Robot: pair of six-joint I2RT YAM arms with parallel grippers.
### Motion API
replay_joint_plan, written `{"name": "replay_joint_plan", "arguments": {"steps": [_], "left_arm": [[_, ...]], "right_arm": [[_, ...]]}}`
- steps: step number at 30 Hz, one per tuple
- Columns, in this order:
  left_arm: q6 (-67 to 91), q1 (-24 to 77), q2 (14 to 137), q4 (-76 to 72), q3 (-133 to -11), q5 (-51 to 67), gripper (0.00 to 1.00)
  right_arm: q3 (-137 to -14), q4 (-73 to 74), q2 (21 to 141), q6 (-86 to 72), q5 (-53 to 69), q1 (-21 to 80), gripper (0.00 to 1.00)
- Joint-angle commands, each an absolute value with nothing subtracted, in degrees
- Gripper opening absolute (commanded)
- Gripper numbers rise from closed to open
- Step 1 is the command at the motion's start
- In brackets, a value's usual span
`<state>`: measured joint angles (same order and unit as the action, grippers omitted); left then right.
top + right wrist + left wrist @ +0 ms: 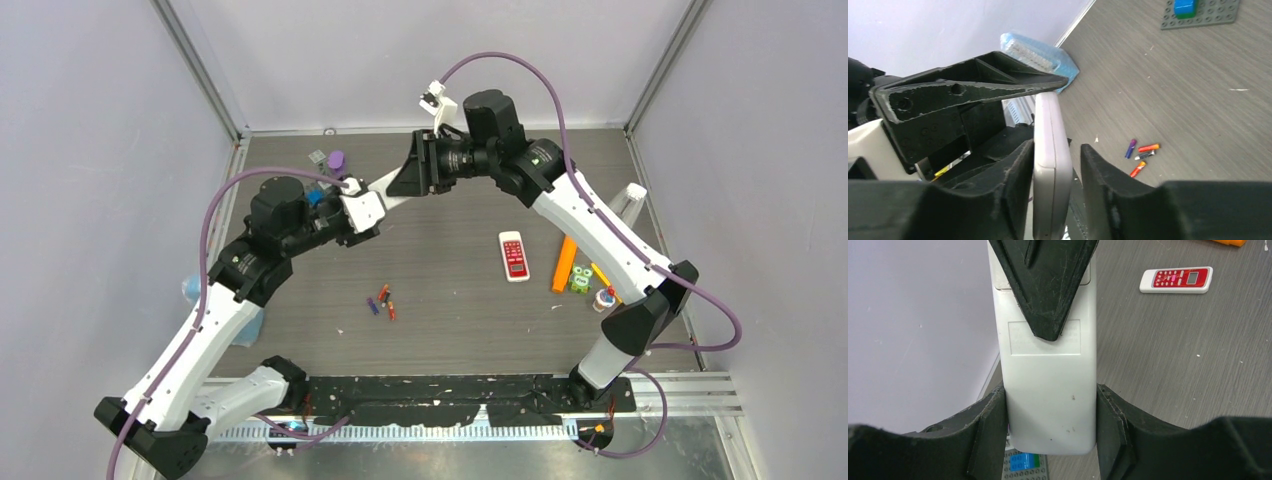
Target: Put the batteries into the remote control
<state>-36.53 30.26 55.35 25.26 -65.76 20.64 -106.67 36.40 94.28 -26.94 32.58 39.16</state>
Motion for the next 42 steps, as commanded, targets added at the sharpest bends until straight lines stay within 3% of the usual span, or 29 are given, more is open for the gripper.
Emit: {"name": "replay_joint_plan", "arguments": {"steps": [1,2,3,4,6,7,9,14,21,23,26,28,36,42], "left_arm": [[-36.8,30.5,54.3,23.1,-65.8,21.1,0.0],[-35.6,30.5,54.0,21.9,-65.3,20.4,0.0],[-34.4,30.5,53.6,21.0,-65.0,20.0,0.08],[-33.6,30.5,53.1,20.1,-64.7,19.8,0.23],[-30.9,30.5,51.5,17.0,-63.0,19.4,0.7],[-29.0,30.5,50.7,14.8,-62.1,19.2,0.85],[-24.0,30.5,49.0,10.3,-60.0,18.0,0.99],[2.7,30.4,48.7,4.3,-60.9,6.3,1.0],[30.8,30.1,48.9,6.1,-65.7,3.1,1.0],[40.0,29.3,47.7,7.3,-65.2,-2.6,1.0],[52.8,26.6,45.6,2.6,-60.5,-1.9,0.99],[56.0,25.7,45.2,-7.2,-58.2,1.8,0.99],[59.0,24.9,51.5,-8.5,-63.8,13.1,0.96],[65.6,24.3,55.8,-15.6,-63.2,18.9,0.75]], "right_arm": [[-106.2,34.0,95.2,-29.5,36.1,39.0,0.36],[-105.9,33.3,95.3,-30.4,36.9,39.1,0.33],[-105.7,32.2,95.2,-30.9,37.2,39.1,0.29],[-105.0,31.5,95.0,-32.1,37.5,39.1,0.27],[-103.5,28.5,94.0,-34.0,37.9,39.0,0.24],[-102.8,25.7,93.5,-34.9,37.9,38.7,0.23],[-100.6,21.1,92.2,-37.4,38.7,38.3,0.22],[-94.6,8.2,87.7,-42.5,38.3,36.4,0.22],[-88.6,-7.6,83.8,-50.1,34.4,34.1,0.23],[-85.5,-13.3,82.3,-52.9,32.9,33.8,0.23],[-82.4,-19.4,80.9,-56.1,31.0,33.6,0.23],[-81.5,-22.7,80.4,-57.8,30.9,33.7,0.23],[-81.9,-22.1,80.2,-60.0,34.3,33.8,0.26],[-80.7,-23.4,80.0,-61.9,35.2,33.8,0.26]]}}
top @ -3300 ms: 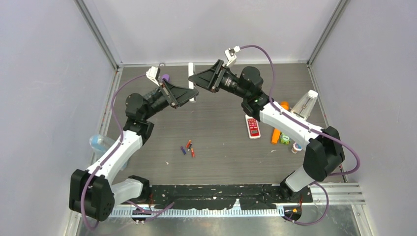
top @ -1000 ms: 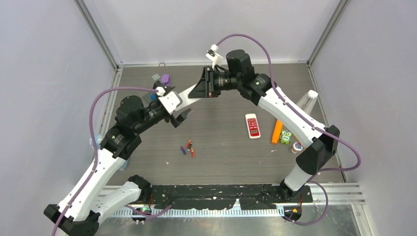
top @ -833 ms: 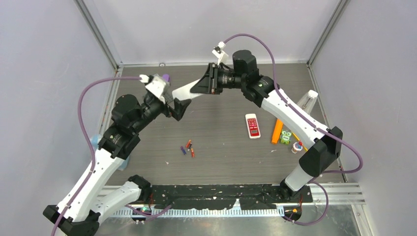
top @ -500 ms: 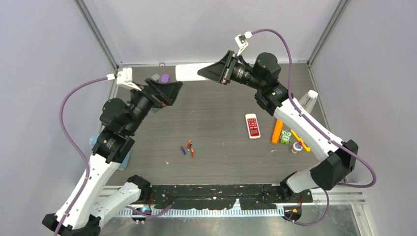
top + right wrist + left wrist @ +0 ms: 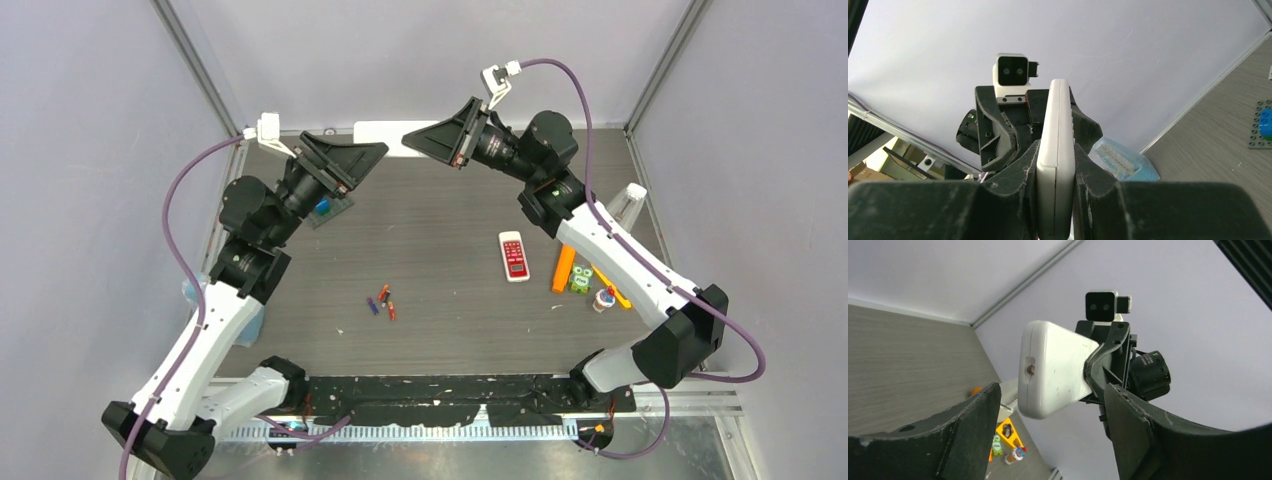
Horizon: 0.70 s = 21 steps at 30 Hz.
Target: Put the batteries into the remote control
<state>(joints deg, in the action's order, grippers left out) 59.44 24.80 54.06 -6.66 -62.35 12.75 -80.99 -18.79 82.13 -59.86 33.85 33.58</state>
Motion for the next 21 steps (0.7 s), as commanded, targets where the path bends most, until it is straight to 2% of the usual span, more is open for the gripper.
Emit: {"name": "replay_joint_plan", "arguments": {"steps": [1,9,12,13,15,17,21], "left_arm": [[66.7,24.1,56.3,-16.9,-62.9,19.5,0.72],[71.1,23.6,58.5,-23.7,-60.5,20.6,0.44],[70.9,23.6,59.0,-23.7,-60.4,20.5,0.27],[70.6,23.6,59.0,-23.8,-60.4,20.5,0.17],[69.8,23.5,58.8,-23.5,-60.0,20.1,0.04],[68.8,23.3,58.3,-22.3,-59.8,19.2,0.0],[67.7,22.5,57.3,-19.8,-60.0,18.9,0.0]], "right_arm": [[-80.6,-23.5,80.0,-62.3,35.3,33.8,0.26],[-78.4,-24.9,79.9,-64.5,37.0,33.9,0.26],[-77.7,-25.2,80.0,-65.1,37.3,33.8,0.26],[-77.4,-25.3,80.1,-65.5,37.4,33.8,0.26],[-76.7,-25.9,80.1,-65.8,37.7,33.8,0.27],[-75.9,-26.0,79.8,-65.8,37.5,33.8,0.31],[-75.3,-25.0,79.2,-65.1,36.9,32.9,0.55]]}}
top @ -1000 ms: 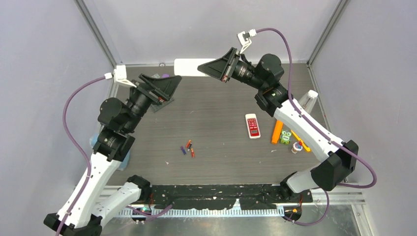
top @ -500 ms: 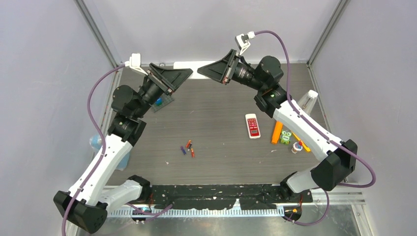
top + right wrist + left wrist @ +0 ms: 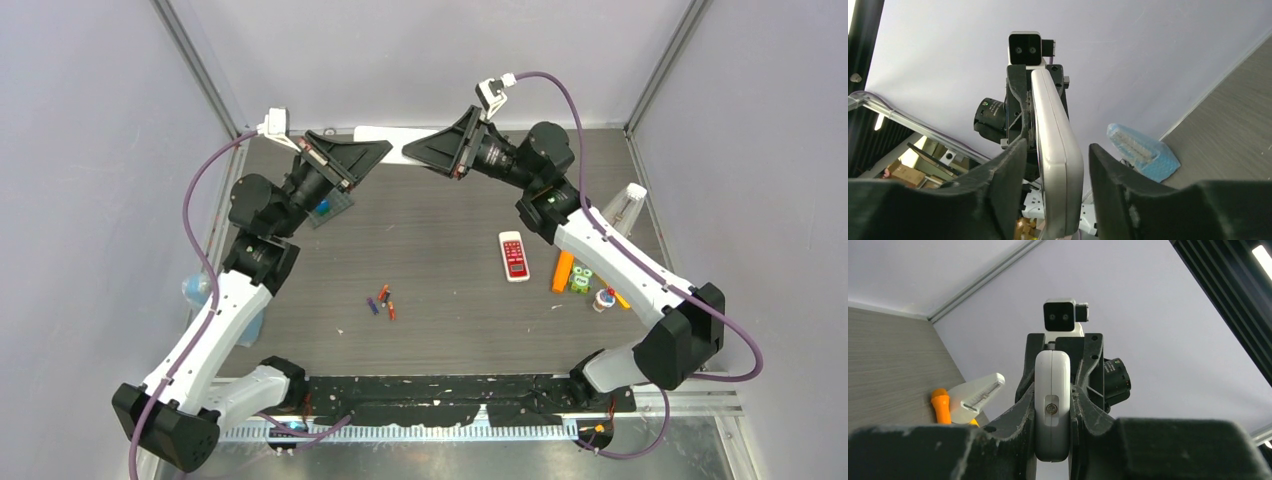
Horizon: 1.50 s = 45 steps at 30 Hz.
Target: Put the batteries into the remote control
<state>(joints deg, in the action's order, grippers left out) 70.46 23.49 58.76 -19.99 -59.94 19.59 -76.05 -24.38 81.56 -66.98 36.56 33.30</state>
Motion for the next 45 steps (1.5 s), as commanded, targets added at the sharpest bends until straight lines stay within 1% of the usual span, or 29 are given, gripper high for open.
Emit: {"name": "replay_joint_plan", "arguments": {"steps": [1,3,5,9,14,17,22,24,31,42,45], "left_arm": [[67.5,22.2,57.0,-19.3,-60.1,18.9,0.0],[67.3,21.9,56.4,-18.1,-60.3,19.2,0.0],[67.2,21.4,56.2,-17.0,-60.6,19.5,0.0],[67.8,20.8,56.1,-15.6,-61.3,20.7,0.0],[69.8,20.1,56.4,-15.7,-61.5,22.2,0.0],[70.4,20.0,56.7,-16.1,-61.7,23.3,0.0],[72.6,20.0,57.6,-17.8,-62.1,25.6,0.0],[73.3,19.9,57.9,-18.3,-62.1,26.2,0.0],[76.3,18.3,56.7,-18.8,-61.7,24.4,0.0],[76.3,16.1,55.1,-16.2,-59.2,20.4,0.0],[76.7,16.0,54.4,-15.3,-58.6,19.2,0.0]], "right_arm": [[-75.2,-24.8,78.9,-65.0,36.7,32.4,0.62],[-75.1,-24.4,78.4,-64.4,36.3,31.7,0.68],[-75.1,-23.2,78.1,-63.9,36.2,31.1,0.69],[-74.8,-22.4,78.0,-63.5,36.5,30.6,0.66],[-75.2,-21.4,78.9,-63.0,37.6,30.6,0.55],[-75.7,-20.3,79.3,-61.8,38.2,30.6,0.53],[-76.3,-19.1,79.9,-60.4,38.5,30.6,0.57],[-76.4,-18.9,80.2,-60.0,38.7,30.6,0.54],[-74.6,-14.9,79.6,-58.2,37.1,29.8,0.33],[-71.3,-19.0,78.5,-61.2,36.0,28.3,0.18],[-70.2,-22.4,78.4,-63.3,36.1,27.8,0.21]]}}
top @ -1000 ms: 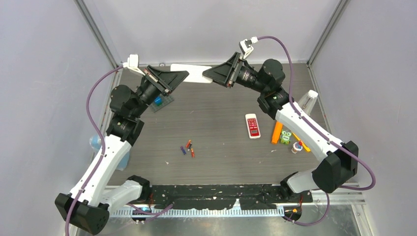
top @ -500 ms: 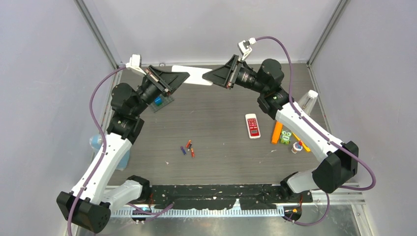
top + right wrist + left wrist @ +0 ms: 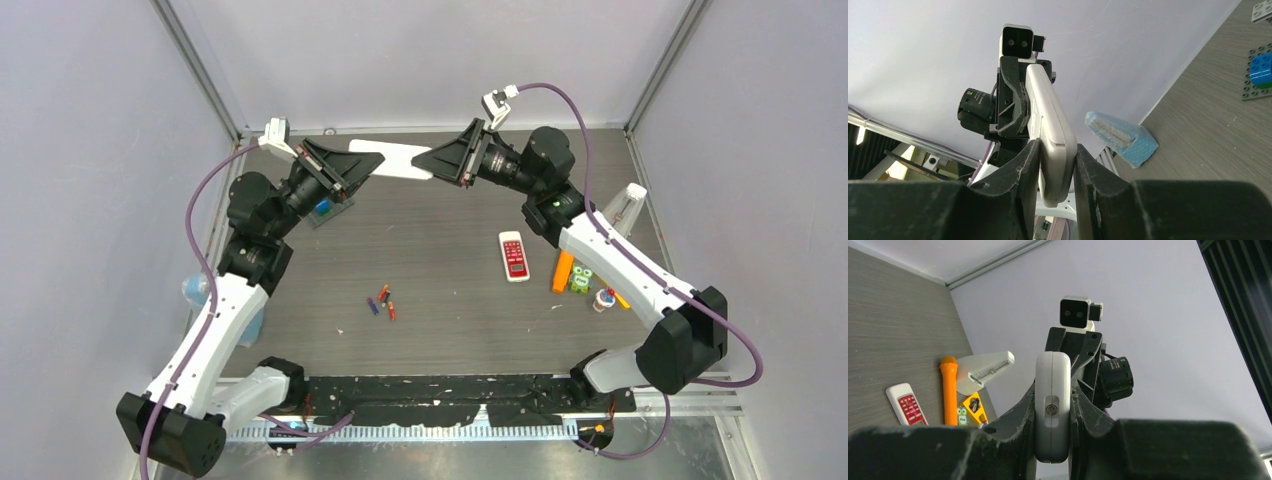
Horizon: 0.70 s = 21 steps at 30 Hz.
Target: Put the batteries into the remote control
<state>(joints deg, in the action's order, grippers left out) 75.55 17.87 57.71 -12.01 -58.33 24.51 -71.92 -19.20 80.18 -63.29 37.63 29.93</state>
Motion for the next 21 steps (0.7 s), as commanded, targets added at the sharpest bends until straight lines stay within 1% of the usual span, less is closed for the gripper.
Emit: {"name": "replay_joint_plan", "arguments": {"steps": [1,4,5,6,12,14,15,17,18,19,20,21], "left_arm": [[76.7,15.9,54.3,-15.0,-58.5,19.1,0.0],[77.1,16.0,54.9,-15.7,-58.4,19.6,0.0],[77.2,16.0,55.2,-15.9,-58.5,19.8,0.0],[77.2,16.0,55.5,-15.8,-58.5,20.1,0.0],[76.2,15.9,56.8,-16.0,-57.5,20.7,0.0],[74.9,15.9,57.0,-16.2,-57.1,20.4,0.0],[74.5,15.9,57.1,-16.8,-56.8,20.4,0.0],[73.1,15.9,57.2,-16.4,-56.4,19.6,0.0],[72.3,16.0,57.3,-15.9,-56.3,19.2,0.0],[71.4,15.9,57.4,-15.5,-56.2,18.6,0.0],[70.6,15.9,57.5,-14.9,-56.2,18.1,0.0],[69.8,15.9,57.6,-14.5,-56.3,17.6,0.0]], "right_arm": [[-69.8,-23.1,78.5,-63.7,36.0,27.8,0.23],[-69.8,-26.2,79.5,-65.9,36.3,27.8,0.3],[-69.8,-26.8,80.0,-66.7,36.5,27.8,0.34],[-70.2,-27.6,80.2,-67.0,36.5,27.8,0.35],[-72.0,-28.4,81.8,-68.5,37.1,27.8,0.52],[-72.6,-28.3,82.2,-68.7,37.2,27.8,0.53],[-73.0,-27.7,82.8,-68.8,37.5,27.8,0.52],[-73.7,-27.4,83.5,-68.9,37.9,27.8,0.45],[-74.0,-27.6,83.8,-69.1,38.1,27.8,0.38],[-74.1,-27.9,84.3,-69.5,38.3,27.8,0.36],[-74.4,-27.8,84.5,-69.6,38.7,27.8,0.31],[-74.6,-27.7,84.8,-69.9,38.7,27.8,0.29]]}}
